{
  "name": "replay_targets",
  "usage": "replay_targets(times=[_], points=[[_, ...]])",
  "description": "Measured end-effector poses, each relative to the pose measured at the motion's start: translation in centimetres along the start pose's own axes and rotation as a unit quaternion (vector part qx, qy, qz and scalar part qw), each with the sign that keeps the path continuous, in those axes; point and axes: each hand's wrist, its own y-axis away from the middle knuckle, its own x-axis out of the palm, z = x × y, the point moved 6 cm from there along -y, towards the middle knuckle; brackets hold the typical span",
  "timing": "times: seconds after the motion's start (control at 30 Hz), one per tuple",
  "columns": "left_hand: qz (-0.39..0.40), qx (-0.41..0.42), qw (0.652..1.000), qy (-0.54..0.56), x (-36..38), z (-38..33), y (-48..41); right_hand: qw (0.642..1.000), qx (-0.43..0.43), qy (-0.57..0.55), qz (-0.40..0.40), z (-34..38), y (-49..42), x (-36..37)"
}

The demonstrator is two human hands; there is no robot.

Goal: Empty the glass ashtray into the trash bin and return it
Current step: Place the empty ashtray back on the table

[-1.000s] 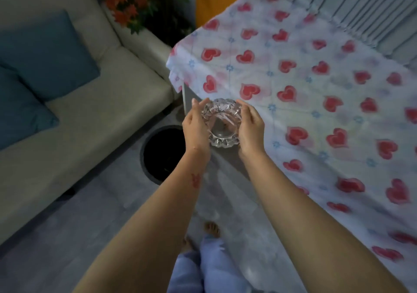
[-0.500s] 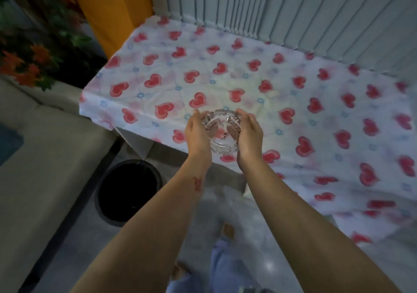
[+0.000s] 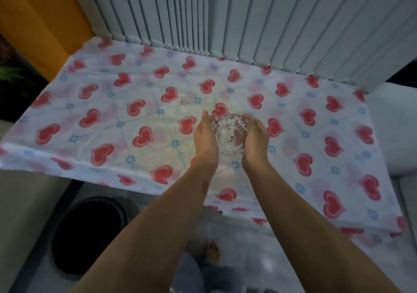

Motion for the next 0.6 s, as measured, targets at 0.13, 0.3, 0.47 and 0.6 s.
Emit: replay_targets(times=[0.13, 0.3, 0.47, 0.6], points=[[0.015, 0.006, 1.0, -0.027, 2.0, 0.0, -3.5, 0.999, 0.015, 0.02, -0.028, 0.1, -3.7, 0.4], [0.026, -0.005, 0.999, -0.047, 3.8, -0.2, -9.0, 0.997, 0.013, 0.044, -0.067, -0.7, -8.5, 1.9], [-0.013, 0.013, 0.996, -0.091, 4.2, -0.4, -13.5, 0.993, 0.011, 0.094, -0.069, -1.9, -12.0, 4.1], [-0.017, 0.033, 0.99, -0.134, 4.6, -0.6, -16.4, 0.988, -0.001, 0.13, -0.088, -2.5, -14.2, 5.0]])
